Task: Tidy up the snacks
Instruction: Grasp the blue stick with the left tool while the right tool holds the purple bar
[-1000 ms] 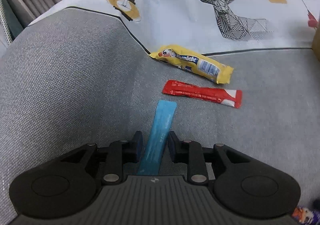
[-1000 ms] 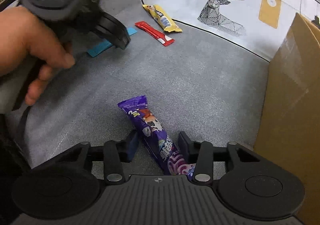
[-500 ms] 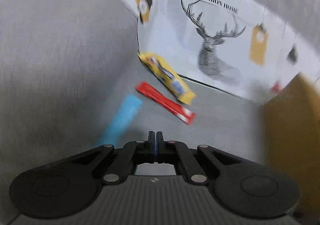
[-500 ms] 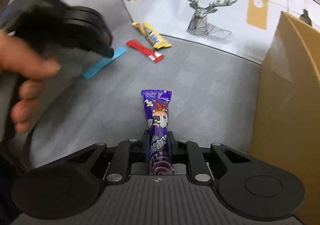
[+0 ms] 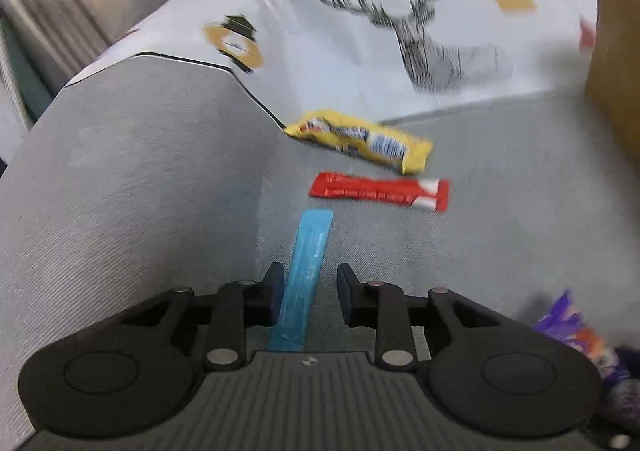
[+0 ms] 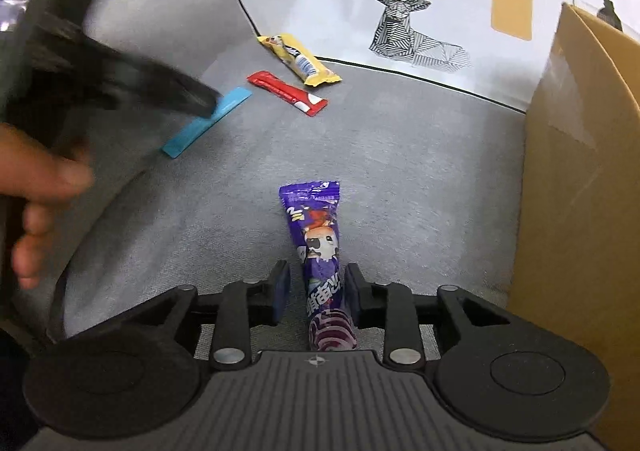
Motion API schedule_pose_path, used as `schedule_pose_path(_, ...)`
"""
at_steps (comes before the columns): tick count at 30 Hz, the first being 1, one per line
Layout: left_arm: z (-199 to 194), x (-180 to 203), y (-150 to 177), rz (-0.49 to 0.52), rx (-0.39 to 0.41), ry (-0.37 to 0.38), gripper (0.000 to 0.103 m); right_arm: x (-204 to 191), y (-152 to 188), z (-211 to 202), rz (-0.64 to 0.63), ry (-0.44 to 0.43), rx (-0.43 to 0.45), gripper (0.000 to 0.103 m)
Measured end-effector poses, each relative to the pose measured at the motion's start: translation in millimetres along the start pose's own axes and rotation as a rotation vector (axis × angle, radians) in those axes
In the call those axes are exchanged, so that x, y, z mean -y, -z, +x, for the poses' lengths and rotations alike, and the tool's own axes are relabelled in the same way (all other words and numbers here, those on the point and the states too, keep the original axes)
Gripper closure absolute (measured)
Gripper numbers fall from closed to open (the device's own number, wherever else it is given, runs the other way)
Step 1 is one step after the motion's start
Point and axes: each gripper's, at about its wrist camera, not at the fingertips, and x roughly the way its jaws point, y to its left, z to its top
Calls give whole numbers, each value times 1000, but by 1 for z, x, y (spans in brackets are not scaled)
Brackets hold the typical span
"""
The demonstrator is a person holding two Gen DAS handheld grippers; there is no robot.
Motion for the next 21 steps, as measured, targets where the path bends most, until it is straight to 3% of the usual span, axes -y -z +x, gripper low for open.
schedule_pose_path(3, 16, -10, 3, -48, -52, -11, 66, 1, -1, 2, -3, 4, -14, 70)
schedule_pose_path(6, 20, -21, 2, -137, -76, 21, 67, 3, -1, 3, -8, 0, -24, 70)
schedule_pose_path(8, 22, -24, 2, -161, -84, 37, 71, 4, 0, 4, -13, 0, -29, 70)
schedule_pose_path(13, 19, -38, 5, -261, -106, 117, 92, 6, -1, 4, -9, -3, -31, 70)
schedule_pose_path(16, 11, -45, 6, -311, -97, 153, 93, 5, -1, 4, -8, -4, -30, 70)
schedule_pose_path(18, 2, -55, 8, -388, -84, 215, 93, 4, -1, 4, -8, -6, -27, 70)
schedule_pose_path(21, -7, -68, 16, -514, -105, 364, 93, 4, -1, 2, -5, -4, -21, 70)
